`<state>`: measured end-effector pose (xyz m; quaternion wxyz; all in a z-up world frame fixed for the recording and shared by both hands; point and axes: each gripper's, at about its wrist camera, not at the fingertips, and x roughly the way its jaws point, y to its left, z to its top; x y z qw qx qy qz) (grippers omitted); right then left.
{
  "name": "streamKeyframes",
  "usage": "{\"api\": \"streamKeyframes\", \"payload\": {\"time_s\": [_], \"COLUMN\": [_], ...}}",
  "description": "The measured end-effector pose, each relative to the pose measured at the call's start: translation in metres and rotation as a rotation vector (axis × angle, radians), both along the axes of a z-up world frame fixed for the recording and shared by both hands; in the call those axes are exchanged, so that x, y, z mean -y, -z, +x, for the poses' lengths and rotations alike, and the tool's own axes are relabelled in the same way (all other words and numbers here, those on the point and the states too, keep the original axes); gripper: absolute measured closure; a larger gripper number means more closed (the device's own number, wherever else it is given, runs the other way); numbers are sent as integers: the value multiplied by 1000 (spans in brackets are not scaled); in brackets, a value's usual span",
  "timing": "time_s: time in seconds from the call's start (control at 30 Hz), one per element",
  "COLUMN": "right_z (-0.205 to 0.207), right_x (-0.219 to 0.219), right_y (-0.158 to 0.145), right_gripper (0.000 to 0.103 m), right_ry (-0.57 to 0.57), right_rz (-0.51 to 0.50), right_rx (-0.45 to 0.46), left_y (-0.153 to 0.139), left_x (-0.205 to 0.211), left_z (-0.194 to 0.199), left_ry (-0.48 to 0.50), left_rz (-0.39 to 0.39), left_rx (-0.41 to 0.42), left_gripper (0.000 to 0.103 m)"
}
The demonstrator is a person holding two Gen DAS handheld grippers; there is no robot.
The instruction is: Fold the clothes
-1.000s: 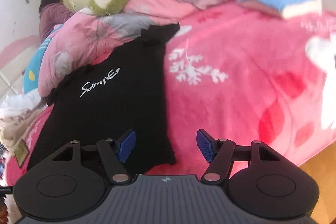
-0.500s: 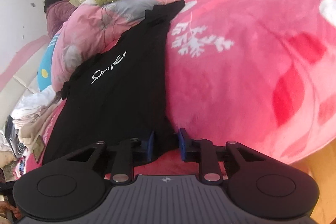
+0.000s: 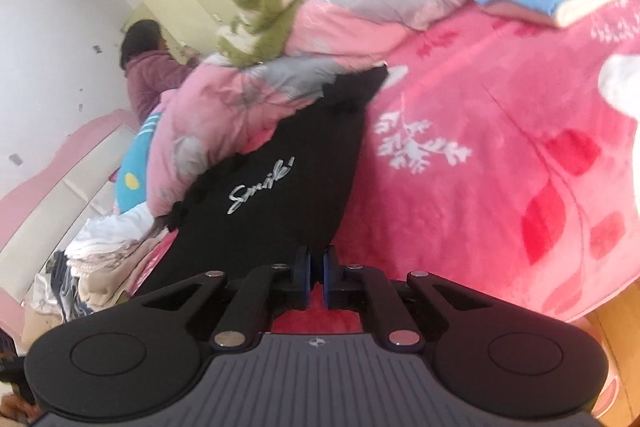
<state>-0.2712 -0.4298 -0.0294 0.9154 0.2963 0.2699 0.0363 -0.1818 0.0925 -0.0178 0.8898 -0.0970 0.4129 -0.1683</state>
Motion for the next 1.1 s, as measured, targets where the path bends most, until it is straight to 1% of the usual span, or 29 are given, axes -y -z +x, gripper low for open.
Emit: {"api": "streamKeyframes", "payload": {"time_s": [0.07, 0.17, 0.23, 0.33, 0.43, 0.53, 0.57, 0.6, 0.63, 0.7, 0.77, 0.8, 0.83, 0.87, 0.9, 0.97, 1.0, 1.03, 1.07, 1.1], "right_z": [-9, -15, -15, -7, 2, 10, 12, 14, 15, 15, 2, -4, -9, -9, -9, 7, 16, 28, 41, 53], "right_x": [-1, 4, 3, 2, 5, 3, 2, 1, 0, 2, 8, 8, 5, -4, -13, -44, -60, -72, -83, -94], "right_y": [4, 19, 22, 30, 46, 61, 66, 70, 74, 77, 71, 66, 60, 56, 52, 49, 49, 52, 56, 60], "right_gripper": [98, 98, 98, 98, 98, 97, 96, 92, 90, 89, 88, 88, 88, 88, 88, 88, 88, 89, 89, 89], "right_ry": [9, 24, 15, 3, 0, -7, -9, 0, 26, 87, 120, 110, 84, 34, -19, -171, -245, -308, -370, -432], "right_rz": [-7, 19, 14, -32, -74, -133, -155, -186, -234, -328, -324, -314, -310, -317, -324, -373, -400, -421, -440, -459], "right_rx": [-14, -53, -58, -95, -160, -214, -236, -258, -286, -332, -310, -279, -244, -217, -192, -158, -145, -155, -167, -179], "left_y": [7, 24, 35, 55, 75, 93, 99, 104, 109, 110, 105, 98, 90, 83, 77, 69, 70, 73, 79, 89], "left_x": [-2, -2, 2, 6, 14, 24, 24, 25, 25, 17, 6, 2, 1, 0, 5, 21, 33, 43, 51, 57], "left_z": [-2, -2, -1, 2, 8, 11, 12, 12, 12, 8, 1, -3, -4, -6, -3, 4, 10, 16, 21, 28], "left_ry": [3, 8, 21, 44, 71, 104, 112, 120, 126, 112, 92, 84, 88, 97, 125, 190, 227, 262, 287, 300], "left_rz": [20, 43, 78, 119, 161, 233, 260, 286, 311, 318, 312, 297, 281, 264, 245, 220, 218, 217, 218, 230], "left_rx": [-18, -56, -66, -89, -118, -121, -134, -146, -158, -167, -163, -139, -108, -77, -44, 4, 15, 22, 14, -11], "left_gripper": [101, 101, 101, 101, 101, 100, 98, 98, 97, 96, 96, 96, 96, 95, 94, 90, 87, 86, 84, 84]}}
